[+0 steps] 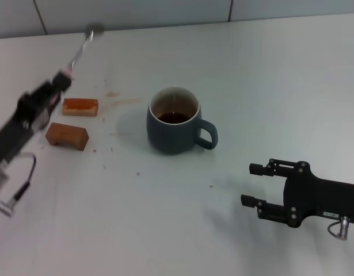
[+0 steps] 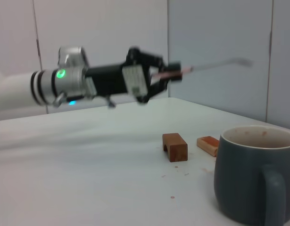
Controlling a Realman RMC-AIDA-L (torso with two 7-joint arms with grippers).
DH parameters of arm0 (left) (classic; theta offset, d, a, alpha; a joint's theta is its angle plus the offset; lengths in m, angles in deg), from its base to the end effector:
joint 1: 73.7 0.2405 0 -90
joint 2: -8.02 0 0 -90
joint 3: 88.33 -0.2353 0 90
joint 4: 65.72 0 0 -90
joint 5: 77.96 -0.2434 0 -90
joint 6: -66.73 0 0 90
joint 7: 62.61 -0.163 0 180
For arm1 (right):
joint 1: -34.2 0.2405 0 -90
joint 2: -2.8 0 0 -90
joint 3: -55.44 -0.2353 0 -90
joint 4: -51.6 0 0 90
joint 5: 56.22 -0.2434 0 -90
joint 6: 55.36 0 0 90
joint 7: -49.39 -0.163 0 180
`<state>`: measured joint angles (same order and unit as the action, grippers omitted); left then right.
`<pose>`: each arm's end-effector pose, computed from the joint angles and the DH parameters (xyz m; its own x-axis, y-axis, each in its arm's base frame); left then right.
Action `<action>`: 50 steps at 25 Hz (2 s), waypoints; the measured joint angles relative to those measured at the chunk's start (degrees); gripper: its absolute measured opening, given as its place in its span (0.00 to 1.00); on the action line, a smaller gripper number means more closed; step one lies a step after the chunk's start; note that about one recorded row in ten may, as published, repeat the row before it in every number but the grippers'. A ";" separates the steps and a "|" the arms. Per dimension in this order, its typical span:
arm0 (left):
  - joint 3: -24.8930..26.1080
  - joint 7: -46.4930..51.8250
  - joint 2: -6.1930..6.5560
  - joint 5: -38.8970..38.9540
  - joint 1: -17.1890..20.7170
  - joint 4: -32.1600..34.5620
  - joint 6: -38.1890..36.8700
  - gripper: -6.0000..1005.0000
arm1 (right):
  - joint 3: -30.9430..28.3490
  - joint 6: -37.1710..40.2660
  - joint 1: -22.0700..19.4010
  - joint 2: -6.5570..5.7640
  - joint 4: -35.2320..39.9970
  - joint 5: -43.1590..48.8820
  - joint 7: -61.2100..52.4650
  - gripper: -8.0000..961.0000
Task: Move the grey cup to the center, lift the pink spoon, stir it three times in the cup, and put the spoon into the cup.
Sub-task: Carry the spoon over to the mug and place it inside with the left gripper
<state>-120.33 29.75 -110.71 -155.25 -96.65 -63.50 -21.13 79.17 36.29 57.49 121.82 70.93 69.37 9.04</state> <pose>-0.3080 0.3029 -0.0318 -0.2924 0.4812 0.8264 0.8210 -0.3169 0.4750 0.3208 0.2656 -0.0531 0.8512 -0.1038 -0.5145 -0.2766 -0.9218 -0.2715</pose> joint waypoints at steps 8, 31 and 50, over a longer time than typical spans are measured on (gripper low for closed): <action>-8.55 0.68 0.31 0.03 -3.28 20.75 -8.08 0.14 | -0.04 -0.04 -0.18 0.07 0.00 -0.22 0.00 0.67; -26.36 9.66 0.51 -43.32 -12.22 83.51 -11.04 0.14 | -0.71 -1.52 -0.71 0.17 -2.30 -0.44 0.37 0.67; -46.76 14.77 -0.12 -64.17 -13.10 92.17 -6.21 0.14 | -0.57 -1.57 -0.72 0.16 -2.99 -1.06 0.31 0.67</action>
<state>-167.09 44.52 -110.84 -219.42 -109.75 28.67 -27.34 78.61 34.72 56.77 121.98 67.94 68.32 9.36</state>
